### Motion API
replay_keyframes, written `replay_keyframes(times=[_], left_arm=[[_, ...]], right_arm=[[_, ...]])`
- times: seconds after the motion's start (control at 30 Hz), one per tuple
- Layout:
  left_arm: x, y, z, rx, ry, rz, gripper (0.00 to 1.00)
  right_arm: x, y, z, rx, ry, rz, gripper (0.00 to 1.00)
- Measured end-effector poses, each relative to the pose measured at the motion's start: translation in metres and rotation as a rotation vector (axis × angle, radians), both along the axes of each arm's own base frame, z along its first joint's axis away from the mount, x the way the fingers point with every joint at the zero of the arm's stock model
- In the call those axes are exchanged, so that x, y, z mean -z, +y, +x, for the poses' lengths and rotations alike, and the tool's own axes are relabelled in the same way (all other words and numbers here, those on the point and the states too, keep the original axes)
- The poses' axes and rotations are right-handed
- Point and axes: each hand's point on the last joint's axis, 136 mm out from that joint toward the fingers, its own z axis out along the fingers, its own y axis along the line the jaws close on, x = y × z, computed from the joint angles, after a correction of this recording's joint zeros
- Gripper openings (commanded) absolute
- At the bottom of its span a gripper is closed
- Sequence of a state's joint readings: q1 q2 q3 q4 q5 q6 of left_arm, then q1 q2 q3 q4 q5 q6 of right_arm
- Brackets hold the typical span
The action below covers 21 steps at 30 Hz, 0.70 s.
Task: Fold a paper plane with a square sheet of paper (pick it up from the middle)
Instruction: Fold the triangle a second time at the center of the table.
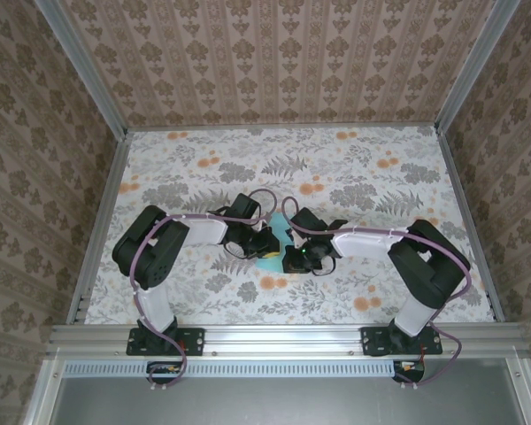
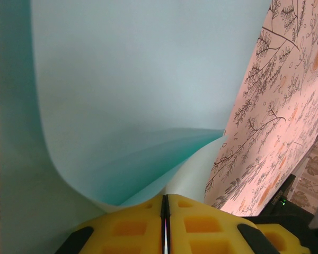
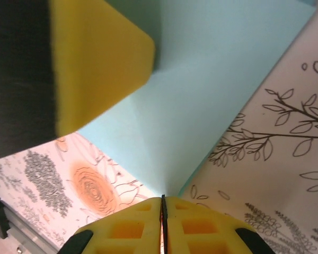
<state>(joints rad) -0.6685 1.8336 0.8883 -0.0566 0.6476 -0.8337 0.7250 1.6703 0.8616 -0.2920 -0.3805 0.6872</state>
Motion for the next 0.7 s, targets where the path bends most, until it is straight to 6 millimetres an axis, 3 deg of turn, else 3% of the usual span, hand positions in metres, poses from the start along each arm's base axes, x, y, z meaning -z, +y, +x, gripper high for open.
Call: replay_keyframes(times=[0.2, 0.43, 0.7], left_arm=[[0.0, 0.0, 0.0, 0.0, 0.001, 0.002, 0.11], [0.0, 0.0, 0.0, 0.0, 0.001, 0.002, 0.12], [-0.001, 0.0, 0.001, 0.016, -0.018, -0.001, 0.13]], right_arm=[[-0.007, 0.005, 0.006, -0.003, -0.019, 0.015, 0.11], [0.011, 0.004, 0.004, -0.002, 0.019, -0.018, 0.1], [0.013, 0.002, 0.004, -0.006, 0.016, -0.023, 0.09]])
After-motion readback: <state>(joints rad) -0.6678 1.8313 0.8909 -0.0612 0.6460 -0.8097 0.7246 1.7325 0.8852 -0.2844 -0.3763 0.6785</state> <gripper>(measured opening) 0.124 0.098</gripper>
